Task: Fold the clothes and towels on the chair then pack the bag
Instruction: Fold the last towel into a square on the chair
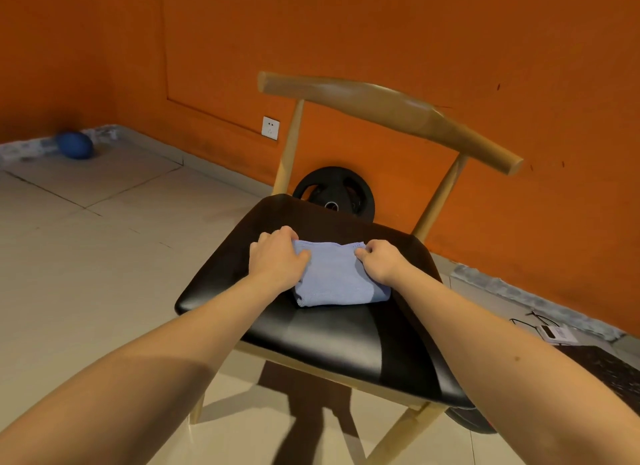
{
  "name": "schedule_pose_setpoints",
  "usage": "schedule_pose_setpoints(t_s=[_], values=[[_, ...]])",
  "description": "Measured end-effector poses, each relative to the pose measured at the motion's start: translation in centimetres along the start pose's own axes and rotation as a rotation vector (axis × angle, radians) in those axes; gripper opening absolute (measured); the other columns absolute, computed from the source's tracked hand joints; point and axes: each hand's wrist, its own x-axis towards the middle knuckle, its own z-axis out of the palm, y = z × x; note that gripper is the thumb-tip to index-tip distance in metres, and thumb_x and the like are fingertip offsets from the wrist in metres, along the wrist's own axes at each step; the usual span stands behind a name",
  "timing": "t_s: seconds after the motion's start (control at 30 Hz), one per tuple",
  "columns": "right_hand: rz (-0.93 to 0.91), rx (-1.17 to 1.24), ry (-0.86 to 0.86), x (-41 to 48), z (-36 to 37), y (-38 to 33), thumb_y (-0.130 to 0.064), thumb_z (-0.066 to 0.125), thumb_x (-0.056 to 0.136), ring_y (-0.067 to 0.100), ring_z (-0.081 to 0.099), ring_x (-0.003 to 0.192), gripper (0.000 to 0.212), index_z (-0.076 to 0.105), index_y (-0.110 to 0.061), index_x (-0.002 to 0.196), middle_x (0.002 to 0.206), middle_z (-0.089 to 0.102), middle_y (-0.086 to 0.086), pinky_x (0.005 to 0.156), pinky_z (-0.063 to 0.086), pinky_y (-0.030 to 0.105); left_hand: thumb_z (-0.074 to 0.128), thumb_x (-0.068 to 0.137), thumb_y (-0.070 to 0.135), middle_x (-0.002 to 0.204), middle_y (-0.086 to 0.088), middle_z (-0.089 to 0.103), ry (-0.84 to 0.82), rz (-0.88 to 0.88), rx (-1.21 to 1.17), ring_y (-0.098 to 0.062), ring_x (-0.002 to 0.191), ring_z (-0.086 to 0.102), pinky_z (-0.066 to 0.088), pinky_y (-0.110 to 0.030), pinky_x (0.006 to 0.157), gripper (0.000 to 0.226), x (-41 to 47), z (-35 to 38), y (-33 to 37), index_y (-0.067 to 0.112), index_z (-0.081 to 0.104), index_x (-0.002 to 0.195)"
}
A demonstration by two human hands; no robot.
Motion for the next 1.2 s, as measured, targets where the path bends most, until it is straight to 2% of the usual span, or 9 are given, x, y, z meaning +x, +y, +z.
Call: schedule_pose_setpoints(t_s=[0.1, 0.3, 0.43, 0.53, 0.67, 0.83, 0.97, 1.07, 1.2], values=[[0.057, -0.021, -0.034, 0.5, 0.0, -0.4, -0.033, 0.044, 0.109, 0.019, 0.057, 0.086, 0.039, 0.060, -0.003, 0.127, 0.105, 0.062, 0.010, 0.073, 0.041, 0.031, 0.064, 0.097, 0.040, 0.117, -0.001, 0.064, -0.031, -0.015, -0.036, -0.023, 0.115, 0.054, 0.044, -0.042, 0.101, 0.034, 0.6, -0.2, -0.3, 0.020, 0.060, 0.123], [0.167, -0.098, -0.005, 0.9, 0.9, -1.4, -0.040, 0.043, 0.107, 0.023, 0.064, 0.091, 0.042, 0.061, -0.006, 0.124, 0.104, 0.066, 0.010, 0.075, 0.052, 0.035, 0.058, 0.099, 0.042, 0.138, -0.001, 0.058, 0.046, 0.227, 0.058, -0.022, 0.132, 0.048, 0.041, -0.042, 0.110, 0.046, 0.4, -0.8, 1.9, 0.019, 0.056, 0.139], [0.151, -0.209, 0.243, -1.3, 0.6, -2.2, -0.043, 0.047, 0.105, 0.023, 0.063, 0.090, 0.033, 0.055, -0.015, 0.119, 0.103, 0.063, 0.005, 0.070, 0.051, 0.036, 0.037, 0.102, 0.061, 0.153, -0.004, 0.047, -0.216, 0.325, 0.367, -0.024, 0.148, 0.032, 0.023, -0.045, 0.123, 0.066, -0.1, 1.1, 2.2, 0.016, 0.049, 0.148], [-0.089, -0.128, 0.418, -3.7, 1.3, -1.6, -0.036, 0.044, 0.106, 0.024, 0.060, 0.113, 0.036, 0.056, -0.016, 0.133, 0.127, 0.062, 0.005, 0.092, 0.051, 0.040, 0.029, 0.103, 0.062, 0.153, -0.005, 0.048, -0.274, 0.268, 0.383, -0.025, 0.145, 0.037, 0.023, -0.048, 0.123, 0.067, 0.4, 1.8, 1.3, 0.017, 0.046, 0.149], [-0.386, -0.161, 0.292, -5.6, 3.9, 0.3, -0.040, 0.035, 0.109, 0.023, 0.041, 0.143, 0.045, 0.057, -0.015, 0.140, 0.151, 0.049, 0.006, 0.117, 0.032, 0.040, 0.027, 0.103, 0.062, 0.155, -0.002, 0.044, -0.279, 0.229, 0.354, -0.025, 0.144, 0.037, 0.021, -0.049, 0.123, 0.065, 0.0, 2.0, 0.9, 0.021, 0.040, 0.152], [-0.278, -0.176, 0.043, -5.4, 3.9, 0.4, -0.047, 0.020, 0.110, 0.020, 0.021, 0.154, 0.057, 0.037, -0.018, 0.156, 0.164, 0.031, 0.001, 0.126, 0.014, 0.049, 0.025, 0.107, 0.053, 0.161, -0.002, 0.035, -0.295, 0.185, 0.357, -0.026, 0.149, 0.028, 0.014, -0.049, 0.125, 0.060, -0.6, 1.8, 1.1, 0.022, 0.030, 0.157], [-0.181, -0.162, -0.022, -6.5, 2.7, -0.7, -0.042, 0.023, 0.110, 0.022, 0.011, 0.157, 0.053, 0.035, -0.019, 0.156, 0.168, 0.022, 0.004, 0.125, 0.005, 0.052, 0.024, 0.107, 0.051, 0.157, -0.006, 0.040, -0.308, 0.154, 0.434, -0.029, 0.145, 0.033, 0.022, -0.046, 0.122, 0.058, -1.5, 1.0, 2.1, 0.020, 0.034, 0.155], [0.003, -0.006, 0.270, -9.4, 1.7, -0.6, -0.035, 0.042, 0.107, 0.027, 0.023, 0.151, 0.051, 0.038, -0.019, 0.155, 0.163, 0.032, 0.006, 0.120, 0.027, 0.045, 0.022, 0.107, 0.051, 0.148, -0.008, 0.049, -0.287, 0.101, 0.461, -0.031, 0.136, 0.041, 0.031, -0.046, 0.113, 0.056, -2.3, -0.1, 2.7, 0.019, 0.044, 0.147], [0.245, 0.265, 0.217, -12.4, 0.9, -0.1, -0.027, 0.056, 0.100, 0.027, 0.058, 0.116, 0.047, 0.044, -0.013, 0.142, 0.132, 0.055, 0.010, 0.079, 0.050, 0.033, 0.038, 0.107, 0.037, 0.132, -0.009, 0.058, -0.231, 0.003, 0.339, -0.030, 0.122, 0.051, 0.043, -0.044, 0.104, 0.037, -4.1, -1.8, 2.7, 0.014, 0.051, 0.133]])
